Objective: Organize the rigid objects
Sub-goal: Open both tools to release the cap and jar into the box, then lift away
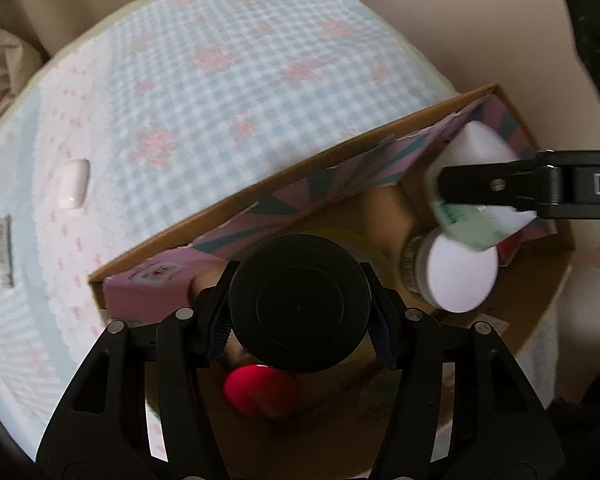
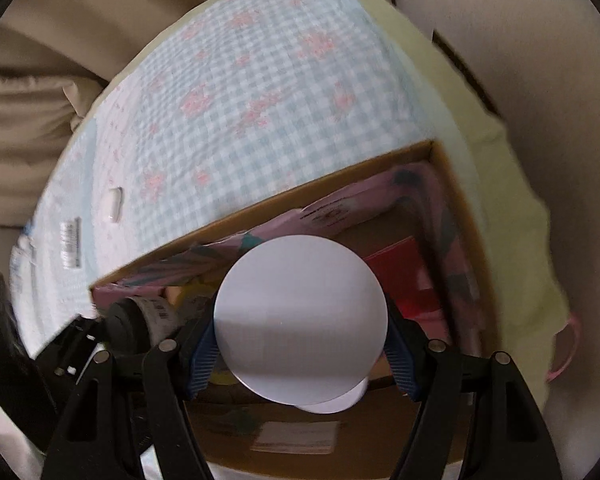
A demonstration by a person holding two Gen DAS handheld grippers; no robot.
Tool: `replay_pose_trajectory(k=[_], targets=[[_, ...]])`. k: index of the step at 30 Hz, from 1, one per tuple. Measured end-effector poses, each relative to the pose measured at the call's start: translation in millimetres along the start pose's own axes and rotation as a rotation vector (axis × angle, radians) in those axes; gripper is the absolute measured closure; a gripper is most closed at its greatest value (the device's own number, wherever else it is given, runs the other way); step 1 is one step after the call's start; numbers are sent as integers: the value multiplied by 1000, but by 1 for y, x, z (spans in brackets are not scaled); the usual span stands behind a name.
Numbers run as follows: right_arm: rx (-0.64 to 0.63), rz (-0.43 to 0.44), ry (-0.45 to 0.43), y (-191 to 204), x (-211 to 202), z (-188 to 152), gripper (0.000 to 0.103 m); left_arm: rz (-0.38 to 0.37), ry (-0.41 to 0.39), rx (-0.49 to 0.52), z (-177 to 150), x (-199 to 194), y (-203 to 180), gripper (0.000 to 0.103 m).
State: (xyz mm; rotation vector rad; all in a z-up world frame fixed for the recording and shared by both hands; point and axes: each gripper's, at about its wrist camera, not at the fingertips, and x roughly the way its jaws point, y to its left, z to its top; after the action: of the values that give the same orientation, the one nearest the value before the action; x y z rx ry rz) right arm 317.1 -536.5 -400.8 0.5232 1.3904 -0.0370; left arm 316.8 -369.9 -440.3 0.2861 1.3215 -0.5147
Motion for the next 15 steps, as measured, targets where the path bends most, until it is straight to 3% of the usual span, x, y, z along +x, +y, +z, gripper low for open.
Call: replay_pose_trajectory(k=[2, 3, 4, 6, 10, 15], targets=[[35, 28, 25, -1, 6, 0, 34, -13, 18, 1, -1, 0, -1, 46], [59, 32, 32, -2, 7, -1, 21, 2, 25, 10, -3, -1, -2, 21], [85, 47, 13, -3, 6, -2, 0, 23, 21, 25, -5, -6, -2, 2], [98, 106, -49, -5, -5, -4, 0, 20, -11, 34, -9, -17, 0, 0], [72, 70, -109, -6, -23, -7, 0, 23, -15, 15, -12, -32, 8, 0], [73, 65, -119, -8, -34, -15, 0, 34, -37, -9, -19, -47, 16, 0]])
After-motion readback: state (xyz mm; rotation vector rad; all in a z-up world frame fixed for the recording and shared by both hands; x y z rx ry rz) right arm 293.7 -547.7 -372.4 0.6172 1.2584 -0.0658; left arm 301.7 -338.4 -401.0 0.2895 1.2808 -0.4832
